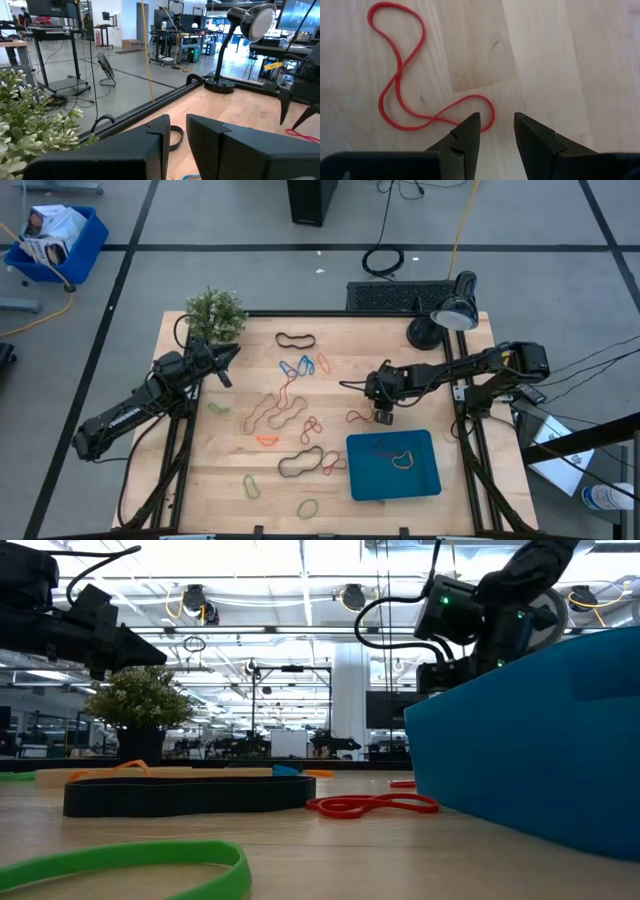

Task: Pick and place rubber bands into bin
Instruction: Put the red rubber band into the blue bin

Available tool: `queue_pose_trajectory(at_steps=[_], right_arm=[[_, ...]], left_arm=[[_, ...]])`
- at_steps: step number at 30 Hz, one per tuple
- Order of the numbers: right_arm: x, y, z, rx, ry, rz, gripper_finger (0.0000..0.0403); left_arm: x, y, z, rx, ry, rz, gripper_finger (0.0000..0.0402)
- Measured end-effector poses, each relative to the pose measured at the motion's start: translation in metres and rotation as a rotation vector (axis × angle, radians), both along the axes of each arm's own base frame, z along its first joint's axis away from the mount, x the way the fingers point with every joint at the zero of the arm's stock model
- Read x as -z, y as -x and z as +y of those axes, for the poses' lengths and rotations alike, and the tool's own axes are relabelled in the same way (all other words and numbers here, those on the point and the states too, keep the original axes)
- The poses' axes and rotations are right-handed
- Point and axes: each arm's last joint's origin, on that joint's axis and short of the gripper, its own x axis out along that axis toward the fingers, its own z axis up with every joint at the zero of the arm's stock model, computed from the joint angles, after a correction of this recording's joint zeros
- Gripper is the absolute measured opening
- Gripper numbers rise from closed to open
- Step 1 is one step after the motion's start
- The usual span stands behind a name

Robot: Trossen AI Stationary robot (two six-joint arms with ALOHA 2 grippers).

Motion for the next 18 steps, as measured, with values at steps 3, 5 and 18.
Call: queue_pose_trajectory(at_steps=[3,5,18], right_arm=[[0.0044,0.0039,0.0003,0.023,-0.011,0.012,0.0114],[0.0057,0.0051,0.0004,0.048,-0.021,0.01,0.0114],[0.007,0.0035,-0.0007,0.04,-0.048,-0.027,0.0112]], left_arm=[[0.0,0.0,0.0,0.0,0.0,0.0,0.0072],[0.0,0.0,0.0,0.0,0.0,0.0,0.0072],[0.0,0.0,0.0,0.0,0.0,0.0,0.0072]])
